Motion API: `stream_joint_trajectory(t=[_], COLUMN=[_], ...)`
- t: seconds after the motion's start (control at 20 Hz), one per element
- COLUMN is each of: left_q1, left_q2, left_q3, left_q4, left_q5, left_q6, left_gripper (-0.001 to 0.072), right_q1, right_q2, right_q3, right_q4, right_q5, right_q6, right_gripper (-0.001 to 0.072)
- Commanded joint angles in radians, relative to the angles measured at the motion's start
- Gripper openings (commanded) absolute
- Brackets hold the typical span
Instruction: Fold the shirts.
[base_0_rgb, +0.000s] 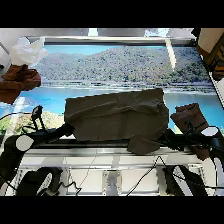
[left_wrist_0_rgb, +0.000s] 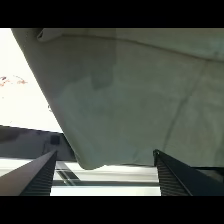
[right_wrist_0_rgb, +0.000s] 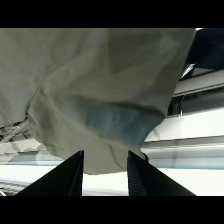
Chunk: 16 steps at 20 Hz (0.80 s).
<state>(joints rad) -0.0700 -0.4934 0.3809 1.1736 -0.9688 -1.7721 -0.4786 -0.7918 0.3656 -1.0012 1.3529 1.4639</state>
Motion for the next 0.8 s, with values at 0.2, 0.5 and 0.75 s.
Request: stream_joint_trajectory(t=[0.2,0.5,0.75], left_q1=[0.000,0.000,0.000], left_q2=[0.001,0.001,0.001], left_q3=[0.000,0.000,0.000], left_q4=[0.000,0.001,0.000], left_q5=[0.009,0.014,0.014], left_q6=[0.000,0.000,-0.001], left_gripper=[0.0690,0.0691,0.0690], right_q1=[0.000,0.000,0.000], right_q2=[0.000,-0.029,-0.145], right_q3=[-0.001,0.000,0.000], right_q4=[-0.115,0.023,-0.034], right_q5=[-0.146,-0.372,-0.269], right_q6=[0.024,0.007,0.007], right_gripper=[0.0307,0.0307,0.0307])
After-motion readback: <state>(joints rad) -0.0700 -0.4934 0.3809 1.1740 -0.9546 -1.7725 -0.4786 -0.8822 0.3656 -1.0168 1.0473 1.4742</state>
